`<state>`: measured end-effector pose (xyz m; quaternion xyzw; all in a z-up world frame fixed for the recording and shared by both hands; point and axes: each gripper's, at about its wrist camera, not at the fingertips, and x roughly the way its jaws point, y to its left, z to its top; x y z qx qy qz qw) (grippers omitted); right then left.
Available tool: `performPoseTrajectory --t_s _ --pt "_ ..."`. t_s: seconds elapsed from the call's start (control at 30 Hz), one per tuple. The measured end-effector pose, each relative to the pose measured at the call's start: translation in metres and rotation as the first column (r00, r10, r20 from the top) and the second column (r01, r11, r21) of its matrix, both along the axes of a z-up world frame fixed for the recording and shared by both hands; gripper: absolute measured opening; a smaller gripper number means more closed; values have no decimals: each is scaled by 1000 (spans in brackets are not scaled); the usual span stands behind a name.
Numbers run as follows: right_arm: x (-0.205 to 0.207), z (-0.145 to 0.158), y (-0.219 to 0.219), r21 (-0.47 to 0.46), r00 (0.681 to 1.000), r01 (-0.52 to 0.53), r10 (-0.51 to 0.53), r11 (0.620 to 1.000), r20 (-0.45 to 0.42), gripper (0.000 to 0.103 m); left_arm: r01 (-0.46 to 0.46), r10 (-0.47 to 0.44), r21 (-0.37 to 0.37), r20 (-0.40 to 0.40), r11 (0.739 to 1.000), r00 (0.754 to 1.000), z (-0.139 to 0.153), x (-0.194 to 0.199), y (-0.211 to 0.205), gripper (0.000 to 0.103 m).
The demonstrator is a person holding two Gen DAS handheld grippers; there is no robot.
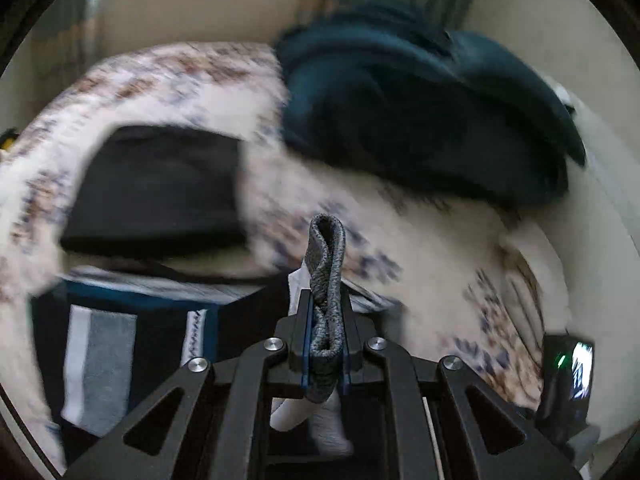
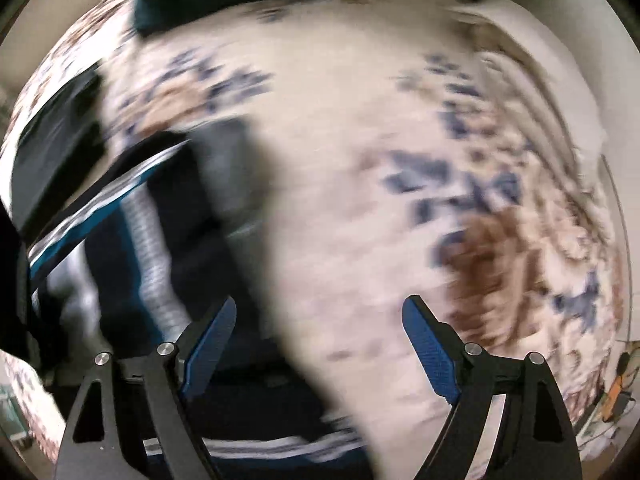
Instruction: Fold small clothes
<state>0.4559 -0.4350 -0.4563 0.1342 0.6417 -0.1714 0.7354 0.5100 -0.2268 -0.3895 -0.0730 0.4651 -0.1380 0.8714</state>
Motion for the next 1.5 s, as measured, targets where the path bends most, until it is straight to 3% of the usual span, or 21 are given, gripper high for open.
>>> performPoseTrajectory --t_s 0.17,0.23,0.27,0.3,0.43,0.5,0.57,0.63,0.7,0.77,0.83,0.87,0.97,1.13,1.23,1.37,1.5 --pt "-8 0 -53 77 999 45 -46 996 1 87 60 -56 20 -158 998 986 -49 -2 -39 15" --pt "-11 0 -59 137 999 48 -49 989 10 87 47 -40 36 -190 998 981 -53 -8 -39 42" --pt "-12 0 -63 184 999 47 -51 982 16 87 43 -39 18 -203 999 978 -51 -12 -35 64" --pt "-13 -1 -62 211 998 47 -53 976 21 87 30 -28 2 -207 1000 978 -49 -12 -26 79" --pt "-11 1 -48 341 997 37 -58 939 52 87 -103 105 24 -173 994 979 -30 -16 47 79" --pt "-3 0 -37 418 995 23 -60 908 76 87 -182 193 92 -139 979 971 -25 -13 87 79" --pt "11 -2 -20 442 994 -9 -39 897 99 87 -283 307 197 -107 939 946 -27 -8 136 79" --pt "23 -6 -4 442 994 -35 -14 896 107 87 -350 393 284 -110 893 913 -44 0 176 79" --pt "39 -17 14 444 995 -59 15 894 103 87 -414 487 357 -141 837 862 -71 9 220 79" --pt "49 -29 29 444 995 -74 36 893 92 80 -470 567 404 -164 785 807 -94 14 256 79" --pt "57 -43 43 432 996 -83 65 898 58 47 -514 621 411 -183 753 762 -111 15 282 79" --pt "60 -47 49 430 996 -92 81 898 45 40 -529 632 394 -197 751 750 -116 14 290 79" --pt "60 -54 64 419 992 -127 122 899 37 6 -554 642 353 -215 754 736 -120 12 298 81" --pt "47 -31 65 355 991 -133 117 925 69 6 -556 617 291 -193 778 763 -102 10 295 81" --pt "41 -32 59 351 994 -112 107 930 34 6 -525 595 323 -176 787 784 -103 22 296 81" --pt "42 -45 53 320 994 -96 105 943 -11 6 -537 605 303 -217 788 766 -111 32 310 81" --pt "46 -52 54 284 994 -90 104 955 -35 6 -556 604 260 -160 789 781 -92 29 314 81"
